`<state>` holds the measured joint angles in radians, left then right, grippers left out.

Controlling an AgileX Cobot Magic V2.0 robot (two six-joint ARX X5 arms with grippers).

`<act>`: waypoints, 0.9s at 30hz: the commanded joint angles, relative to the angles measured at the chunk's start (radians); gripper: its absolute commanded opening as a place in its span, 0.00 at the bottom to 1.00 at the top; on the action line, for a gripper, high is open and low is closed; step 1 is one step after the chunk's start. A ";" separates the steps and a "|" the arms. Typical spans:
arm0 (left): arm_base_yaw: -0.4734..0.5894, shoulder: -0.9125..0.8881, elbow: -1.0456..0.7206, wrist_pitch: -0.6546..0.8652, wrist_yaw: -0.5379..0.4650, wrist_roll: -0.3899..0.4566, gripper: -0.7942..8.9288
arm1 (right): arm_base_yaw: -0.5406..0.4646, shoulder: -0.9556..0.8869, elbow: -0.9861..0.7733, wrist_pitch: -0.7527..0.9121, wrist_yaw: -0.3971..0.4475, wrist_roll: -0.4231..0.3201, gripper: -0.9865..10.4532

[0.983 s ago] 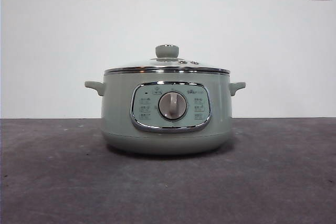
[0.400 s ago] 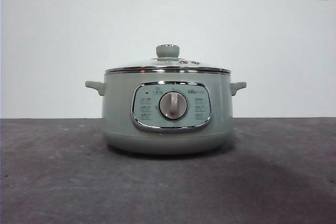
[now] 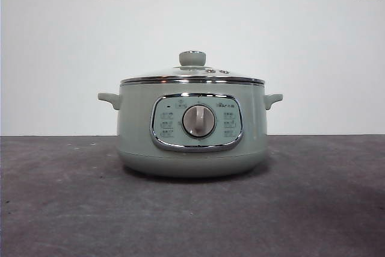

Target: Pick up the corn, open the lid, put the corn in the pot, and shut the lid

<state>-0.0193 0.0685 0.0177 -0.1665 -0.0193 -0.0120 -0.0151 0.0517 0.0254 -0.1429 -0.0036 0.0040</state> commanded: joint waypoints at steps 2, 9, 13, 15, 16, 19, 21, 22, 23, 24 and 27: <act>-0.001 0.000 -0.010 0.002 0.000 -0.007 0.08 | 0.000 -0.044 -0.011 -0.037 0.021 0.023 0.09; -0.001 0.004 -0.010 0.002 0.000 -0.007 0.08 | 0.001 -0.043 -0.010 -0.042 0.020 0.021 0.09; -0.001 0.006 -0.010 0.002 0.000 -0.007 0.08 | 0.001 -0.042 -0.010 -0.042 0.020 0.021 0.09; -0.001 0.007 -0.010 0.002 0.000 -0.007 0.08 | 0.001 -0.042 -0.010 -0.043 0.020 0.021 0.09; -0.001 0.008 -0.010 0.002 0.000 -0.007 0.08 | 0.001 -0.042 -0.010 -0.043 0.020 0.021 0.09; -0.001 0.010 -0.010 0.002 0.000 -0.007 0.08 | 0.001 -0.042 -0.010 -0.043 0.020 0.021 0.09; -0.001 0.010 -0.010 0.002 0.000 -0.007 0.08 | 0.001 -0.042 -0.010 -0.043 0.020 0.021 0.09; -0.001 0.010 -0.010 0.002 0.000 -0.007 0.08 | 0.001 -0.042 -0.010 -0.043 0.020 0.021 0.09; -0.001 0.010 -0.010 0.002 0.000 -0.006 0.08 | 0.001 -0.042 -0.010 -0.043 0.020 0.021 0.09; -0.001 0.010 -0.010 0.002 0.000 -0.007 0.08 | 0.001 -0.042 -0.010 -0.043 0.020 0.021 0.09; -0.001 0.010 -0.010 0.002 0.000 -0.007 0.08 | 0.001 -0.042 -0.010 -0.043 0.020 0.021 0.09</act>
<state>-0.0193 0.0772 0.0177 -0.1669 -0.0193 -0.0120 -0.0143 0.0101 0.0238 -0.1898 0.0120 0.0147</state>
